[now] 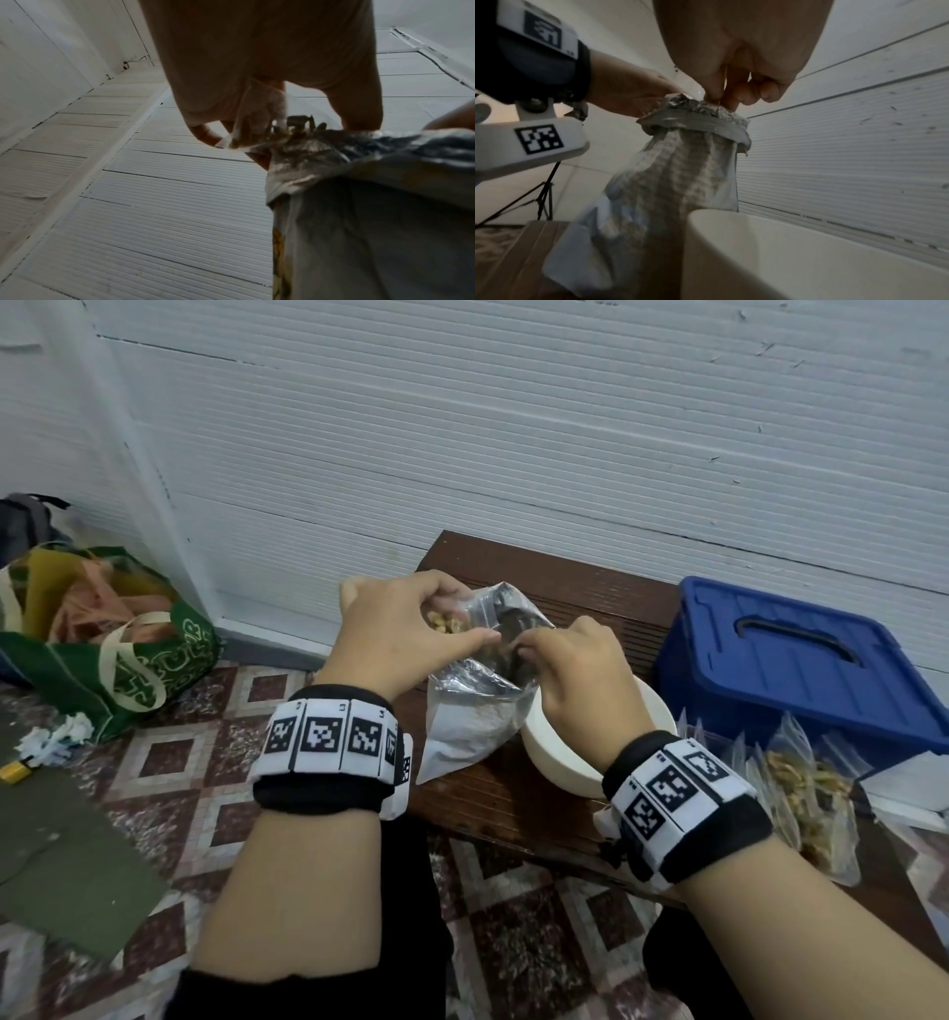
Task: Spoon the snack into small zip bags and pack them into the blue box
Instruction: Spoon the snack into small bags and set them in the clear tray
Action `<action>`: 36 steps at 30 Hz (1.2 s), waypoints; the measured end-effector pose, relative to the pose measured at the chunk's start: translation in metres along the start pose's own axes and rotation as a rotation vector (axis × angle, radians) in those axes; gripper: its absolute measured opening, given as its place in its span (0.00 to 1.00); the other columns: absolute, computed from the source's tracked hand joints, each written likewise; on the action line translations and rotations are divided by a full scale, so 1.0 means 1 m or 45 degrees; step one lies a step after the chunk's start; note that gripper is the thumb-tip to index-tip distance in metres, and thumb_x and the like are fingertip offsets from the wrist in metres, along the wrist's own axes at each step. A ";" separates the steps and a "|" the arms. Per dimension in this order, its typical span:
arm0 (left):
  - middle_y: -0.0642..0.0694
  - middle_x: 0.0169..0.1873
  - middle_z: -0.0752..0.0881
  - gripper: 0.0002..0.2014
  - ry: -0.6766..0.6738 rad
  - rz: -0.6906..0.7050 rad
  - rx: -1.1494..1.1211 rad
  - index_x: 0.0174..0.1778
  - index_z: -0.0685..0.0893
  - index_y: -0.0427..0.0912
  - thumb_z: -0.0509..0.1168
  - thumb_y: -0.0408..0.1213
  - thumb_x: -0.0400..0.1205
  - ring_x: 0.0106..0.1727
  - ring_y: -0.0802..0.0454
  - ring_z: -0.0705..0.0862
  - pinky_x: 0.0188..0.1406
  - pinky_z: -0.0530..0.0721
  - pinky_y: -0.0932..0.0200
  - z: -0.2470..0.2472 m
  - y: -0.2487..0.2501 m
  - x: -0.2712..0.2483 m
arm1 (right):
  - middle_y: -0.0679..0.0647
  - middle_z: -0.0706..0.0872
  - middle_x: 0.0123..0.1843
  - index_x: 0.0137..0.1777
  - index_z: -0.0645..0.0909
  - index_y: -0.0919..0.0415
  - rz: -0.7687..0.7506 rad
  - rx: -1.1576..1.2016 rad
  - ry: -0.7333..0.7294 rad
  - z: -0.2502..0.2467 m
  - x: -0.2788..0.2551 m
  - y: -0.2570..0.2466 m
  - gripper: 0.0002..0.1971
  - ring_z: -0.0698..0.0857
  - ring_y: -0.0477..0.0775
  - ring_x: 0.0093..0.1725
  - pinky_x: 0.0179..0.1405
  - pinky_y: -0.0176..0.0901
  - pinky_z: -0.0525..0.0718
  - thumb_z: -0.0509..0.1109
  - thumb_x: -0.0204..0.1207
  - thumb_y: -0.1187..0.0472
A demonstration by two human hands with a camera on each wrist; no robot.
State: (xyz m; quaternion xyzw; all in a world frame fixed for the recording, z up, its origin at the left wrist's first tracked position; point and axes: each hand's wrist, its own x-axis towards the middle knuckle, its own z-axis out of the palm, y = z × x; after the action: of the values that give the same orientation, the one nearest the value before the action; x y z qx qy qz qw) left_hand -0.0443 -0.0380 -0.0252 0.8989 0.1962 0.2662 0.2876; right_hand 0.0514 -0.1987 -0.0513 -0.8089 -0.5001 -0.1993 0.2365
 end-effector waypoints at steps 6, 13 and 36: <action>0.69 0.34 0.82 0.21 -0.017 -0.004 -0.003 0.49 0.82 0.62 0.73 0.65 0.65 0.45 0.82 0.66 0.64 0.60 0.56 0.002 0.000 0.000 | 0.58 0.85 0.36 0.46 0.84 0.64 0.279 0.238 0.027 -0.006 0.006 -0.003 0.11 0.76 0.58 0.41 0.43 0.49 0.72 0.60 0.81 0.64; 0.67 0.35 0.87 0.20 -0.047 -0.009 -0.139 0.45 0.83 0.64 0.74 0.68 0.62 0.50 0.72 0.80 0.74 0.68 0.46 0.000 0.001 -0.001 | 0.55 0.87 0.38 0.44 0.84 0.62 0.621 0.526 0.151 -0.013 0.018 -0.004 0.10 0.85 0.57 0.43 0.48 0.50 0.81 0.62 0.82 0.64; 0.72 0.38 0.87 0.32 -0.109 -0.048 -0.258 0.51 0.86 0.64 0.71 0.74 0.55 0.50 0.74 0.83 0.73 0.72 0.42 -0.015 -0.003 -0.002 | 0.41 0.84 0.36 0.44 0.86 0.68 1.131 0.782 0.515 -0.070 0.056 0.026 0.17 0.74 0.19 0.25 0.22 0.14 0.68 0.54 0.73 0.75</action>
State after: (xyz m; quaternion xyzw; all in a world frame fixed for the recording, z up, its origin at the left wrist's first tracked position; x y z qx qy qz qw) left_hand -0.0552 -0.0306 -0.0172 0.8719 0.1728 0.2406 0.3900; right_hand 0.0926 -0.2098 0.0319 -0.7814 -0.0921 -0.0771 0.6123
